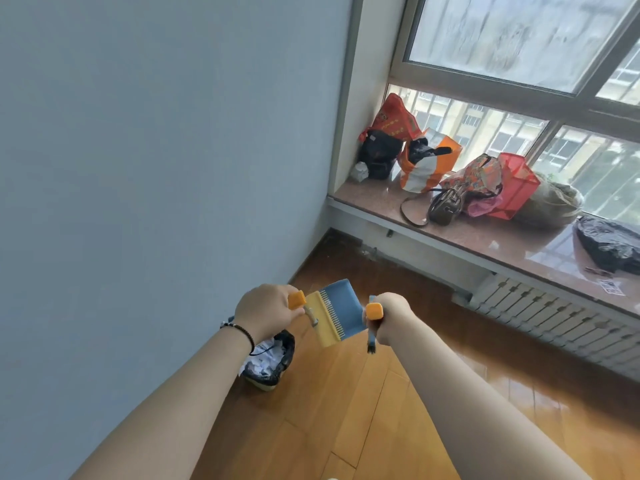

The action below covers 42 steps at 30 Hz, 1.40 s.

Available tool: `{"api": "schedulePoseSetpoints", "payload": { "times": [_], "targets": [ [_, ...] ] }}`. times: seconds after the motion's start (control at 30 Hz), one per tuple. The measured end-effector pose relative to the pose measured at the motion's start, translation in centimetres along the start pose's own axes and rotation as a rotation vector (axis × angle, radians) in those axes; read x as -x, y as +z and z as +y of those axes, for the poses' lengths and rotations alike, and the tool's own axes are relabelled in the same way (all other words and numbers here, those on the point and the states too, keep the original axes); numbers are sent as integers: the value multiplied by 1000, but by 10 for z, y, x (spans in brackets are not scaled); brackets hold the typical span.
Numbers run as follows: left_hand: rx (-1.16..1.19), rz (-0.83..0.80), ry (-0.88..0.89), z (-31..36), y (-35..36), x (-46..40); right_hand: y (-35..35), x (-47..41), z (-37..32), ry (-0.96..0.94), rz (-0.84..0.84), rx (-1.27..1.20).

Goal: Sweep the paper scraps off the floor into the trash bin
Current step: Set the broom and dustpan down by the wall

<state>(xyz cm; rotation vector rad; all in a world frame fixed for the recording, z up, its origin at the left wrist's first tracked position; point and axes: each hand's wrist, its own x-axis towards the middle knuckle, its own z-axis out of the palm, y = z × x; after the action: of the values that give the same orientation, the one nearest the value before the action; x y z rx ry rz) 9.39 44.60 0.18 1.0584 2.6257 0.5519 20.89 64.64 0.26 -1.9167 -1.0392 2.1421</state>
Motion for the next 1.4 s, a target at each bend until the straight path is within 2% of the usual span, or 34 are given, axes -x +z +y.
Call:
{"api": "schedulePoseSetpoints", "payload": {
  "times": [0.17, 0.3, 0.6, 0.8, 1.0, 1.13, 1.27, 1.33, 1.4],
  "targets": [
    [-235, -133, 107, 13, 18, -89, 34, -38, -56, 53, -40, -66],
    [-322, -195, 136, 2, 23, -142, 70, -69, -88, 121, -72, -84],
    [-345, -311, 150, -76, 27, -284, 177, -158, -137, 232, -74, -80],
    [-464, -398, 214, -132, 38, -367, 256, -215, -159, 320, -77, -22],
    [-410, -449, 124, -184, 61, -421, 311, -251, -174, 372, -78, 199],
    [-446, -463, 124, -206, 61, -434, 350, -276, -175, 392, -121, 366],
    [-534, -416, 145, -213, 53, -438, 390, -299, -171, 415, -170, 420],
    [-517, -372, 93, -216, 48, -434, 406, -305, -173, 402, -196, 561],
    [-456, -245, 17, -222, 41, -424, 420, -305, -177, 271, -233, 790]
  ]
}}
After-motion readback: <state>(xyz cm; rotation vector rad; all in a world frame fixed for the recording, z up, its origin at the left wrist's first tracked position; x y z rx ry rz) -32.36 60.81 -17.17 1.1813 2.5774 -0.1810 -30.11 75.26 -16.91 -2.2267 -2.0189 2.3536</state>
